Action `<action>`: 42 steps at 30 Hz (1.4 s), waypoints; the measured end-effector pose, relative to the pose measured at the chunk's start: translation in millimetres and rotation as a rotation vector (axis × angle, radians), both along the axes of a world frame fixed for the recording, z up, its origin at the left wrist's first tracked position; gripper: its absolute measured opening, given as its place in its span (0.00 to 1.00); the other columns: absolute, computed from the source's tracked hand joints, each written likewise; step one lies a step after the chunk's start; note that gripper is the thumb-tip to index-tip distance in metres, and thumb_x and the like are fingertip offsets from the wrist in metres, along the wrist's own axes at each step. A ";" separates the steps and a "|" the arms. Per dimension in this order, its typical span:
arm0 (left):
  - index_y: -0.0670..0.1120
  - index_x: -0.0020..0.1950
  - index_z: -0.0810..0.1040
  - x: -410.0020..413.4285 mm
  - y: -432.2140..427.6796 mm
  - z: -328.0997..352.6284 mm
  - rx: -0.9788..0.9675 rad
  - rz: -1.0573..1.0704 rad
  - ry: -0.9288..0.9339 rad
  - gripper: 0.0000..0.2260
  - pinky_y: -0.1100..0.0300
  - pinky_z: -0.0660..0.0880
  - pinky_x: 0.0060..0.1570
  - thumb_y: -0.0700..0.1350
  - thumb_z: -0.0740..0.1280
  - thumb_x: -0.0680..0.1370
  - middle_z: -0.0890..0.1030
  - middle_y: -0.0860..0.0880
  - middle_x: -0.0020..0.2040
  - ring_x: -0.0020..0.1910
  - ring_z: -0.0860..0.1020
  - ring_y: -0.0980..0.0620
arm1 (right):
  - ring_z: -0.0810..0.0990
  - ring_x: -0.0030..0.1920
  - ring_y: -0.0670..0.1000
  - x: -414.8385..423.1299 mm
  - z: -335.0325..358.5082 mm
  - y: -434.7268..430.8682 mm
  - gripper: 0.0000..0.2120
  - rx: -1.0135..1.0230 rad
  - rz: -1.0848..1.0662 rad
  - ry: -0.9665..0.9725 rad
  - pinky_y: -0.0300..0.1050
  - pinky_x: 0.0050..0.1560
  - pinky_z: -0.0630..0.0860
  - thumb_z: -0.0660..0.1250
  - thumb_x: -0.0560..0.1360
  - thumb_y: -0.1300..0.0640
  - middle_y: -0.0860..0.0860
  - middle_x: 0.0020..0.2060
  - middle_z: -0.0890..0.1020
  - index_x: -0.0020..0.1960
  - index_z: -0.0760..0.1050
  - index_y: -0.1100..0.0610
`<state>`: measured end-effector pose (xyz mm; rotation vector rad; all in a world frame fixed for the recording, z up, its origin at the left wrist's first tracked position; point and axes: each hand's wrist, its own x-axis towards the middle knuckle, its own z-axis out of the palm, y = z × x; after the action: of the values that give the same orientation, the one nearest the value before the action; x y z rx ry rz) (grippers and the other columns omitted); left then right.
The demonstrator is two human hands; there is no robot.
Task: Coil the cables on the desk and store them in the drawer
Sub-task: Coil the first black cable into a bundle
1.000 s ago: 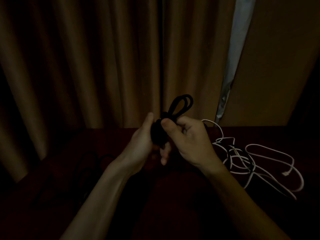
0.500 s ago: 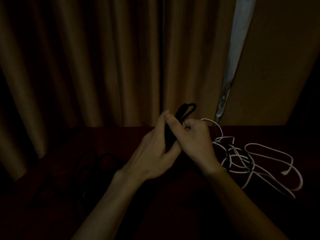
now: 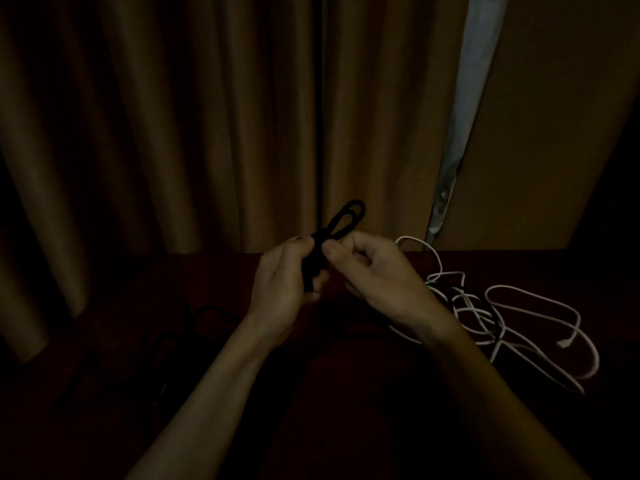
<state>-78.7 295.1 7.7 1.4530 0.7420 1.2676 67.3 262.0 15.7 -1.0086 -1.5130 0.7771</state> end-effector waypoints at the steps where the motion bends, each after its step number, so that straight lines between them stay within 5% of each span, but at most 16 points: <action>1: 0.38 0.52 0.81 0.3 -0.6 1.2 -0.079 -0.105 -0.062 0.21 0.63 0.62 0.25 0.50 0.52 0.85 0.71 0.50 0.26 0.24 0.67 0.54 | 0.71 0.25 0.40 0.0 2.0 -0.7 0.17 -0.011 -0.024 0.047 0.33 0.29 0.66 0.70 0.77 0.47 0.43 0.26 0.77 0.42 0.73 0.60; 4: 0.39 0.60 0.81 -0.2 -4.4 1.6 -0.202 -0.430 -0.183 0.26 0.63 0.55 0.22 0.55 0.50 0.83 0.67 0.48 0.24 0.20 0.61 0.55 | 0.71 0.26 0.46 3.9 4.3 -4.7 0.21 -0.040 0.083 0.074 0.38 0.28 0.67 0.75 0.72 0.39 0.58 0.34 0.78 0.53 0.78 0.53; 7: 0.36 0.60 0.76 -1.0 -8.4 3.4 -0.228 -0.593 -0.197 0.27 0.59 0.54 0.22 0.57 0.52 0.81 0.69 0.46 0.23 0.18 0.63 0.52 | 0.78 0.27 0.48 -5.0 4.7 -12.6 0.16 0.006 0.182 0.063 0.36 0.29 0.73 0.69 0.77 0.48 0.64 0.31 0.79 0.60 0.79 0.56; 11: 0.38 0.52 0.81 -7.7 -4.3 8.6 -0.096 -0.329 0.152 0.30 0.55 0.64 0.30 0.56 0.45 0.85 0.76 0.40 0.27 0.25 0.72 0.44 | 0.80 0.26 0.61 -14.9 1.9 -13.9 0.11 0.062 0.151 0.119 0.59 0.33 0.80 0.68 0.78 0.52 0.61 0.26 0.79 0.45 0.80 0.61; 14: 0.48 0.47 0.85 -7.7 -6.0 6.9 0.037 -0.126 0.334 0.31 0.56 0.76 0.41 0.56 0.44 0.87 0.84 0.41 0.36 0.37 0.81 0.40 | 0.82 0.27 0.60 -14.0 0.5 -10.6 0.14 0.113 -0.031 -0.038 0.50 0.30 0.76 0.70 0.79 0.51 0.55 0.25 0.81 0.36 0.79 0.52; 18: 0.49 0.58 0.78 -9.1 1.0 1.3 0.238 0.027 0.315 0.14 0.68 0.75 0.43 0.47 0.54 0.87 0.84 0.52 0.48 0.46 0.82 0.61 | 0.81 0.26 0.43 -10.0 -0.7 -8.3 0.14 0.153 -0.239 -0.177 0.33 0.28 0.69 0.73 0.76 0.47 0.47 0.26 0.82 0.36 0.81 0.52; 20: 0.53 0.65 0.76 -13.1 6.0 0.6 0.310 -0.068 0.306 0.11 0.66 0.77 0.46 0.43 0.60 0.85 0.82 0.57 0.56 0.53 0.81 0.61 | 0.78 0.24 0.42 -9.3 -1.8 -5.3 0.19 0.149 -0.344 -0.167 0.33 0.27 0.67 0.74 0.74 0.44 0.49 0.24 0.81 0.32 0.80 0.56; 23: 0.54 0.70 0.72 -13.5 5.2 -3.8 0.497 -0.173 0.433 0.22 0.61 0.79 0.55 0.39 0.69 0.79 0.82 0.57 0.60 0.58 0.81 0.57 | 0.72 0.21 0.42 -10.8 -0.2 -6.3 0.25 0.148 -0.438 -0.085 0.35 0.25 0.64 0.73 0.70 0.38 0.45 0.19 0.74 0.24 0.72 0.53; 28: 0.49 0.76 0.64 -11.5 7.8 -13.3 0.796 0.101 0.624 0.26 0.60 0.79 0.56 0.53 0.66 0.80 0.79 0.50 0.65 0.60 0.79 0.57 | 0.69 0.20 0.43 -11.6 2.2 -8.0 0.31 0.115 -0.434 -0.046 0.39 0.23 0.63 0.70 0.64 0.29 0.45 0.17 0.70 0.22 0.67 0.55; 31: 0.47 0.72 0.68 -11.9 9.5 -13.4 0.850 0.120 0.615 0.21 0.60 0.78 0.56 0.54 0.62 0.81 0.79 0.51 0.62 0.58 0.79 0.58 | 0.67 0.20 0.44 -6.7 2.7 -6.8 0.31 0.093 -0.364 -0.095 0.40 0.24 0.61 0.70 0.66 0.30 0.47 0.19 0.69 0.24 0.68 0.56; 34: 0.49 0.66 0.73 -14.5 10.3 -8.3 0.835 0.118 0.525 0.14 0.72 0.73 0.42 0.49 0.65 0.81 0.79 0.61 0.49 0.44 0.79 0.65 | 0.66 0.23 0.42 -0.1 3.4 -6.8 0.29 0.055 -0.206 -0.205 0.38 0.26 0.61 0.66 0.71 0.33 0.44 0.21 0.68 0.28 0.70 0.58; 38: 0.51 0.58 0.77 -18.2 10.1 -6.7 0.648 0.163 0.434 0.07 0.67 0.68 0.28 0.48 0.67 0.81 0.79 0.53 0.36 0.31 0.77 0.56 | 0.68 0.30 0.46 9.9 5.6 -7.5 0.32 0.012 -0.023 -0.274 0.41 0.32 0.64 0.63 0.76 0.37 0.50 0.29 0.70 0.43 0.73 0.70; 42: 0.49 0.54 0.80 -14.9 5.6 -1.3 0.409 0.021 0.270 0.05 0.62 0.69 0.28 0.42 0.65 0.83 0.78 0.54 0.33 0.29 0.74 0.56 | 0.76 0.40 0.45 17.0 7.9 -7.7 0.11 0.037 0.124 -0.086 0.36 0.44 0.73 0.67 0.77 0.50 0.59 0.37 0.74 0.53 0.81 0.56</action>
<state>-93.5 300.8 6.4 1.9819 0.7000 1.3041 84.4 254.3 23.6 -0.9378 -1.6702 0.7978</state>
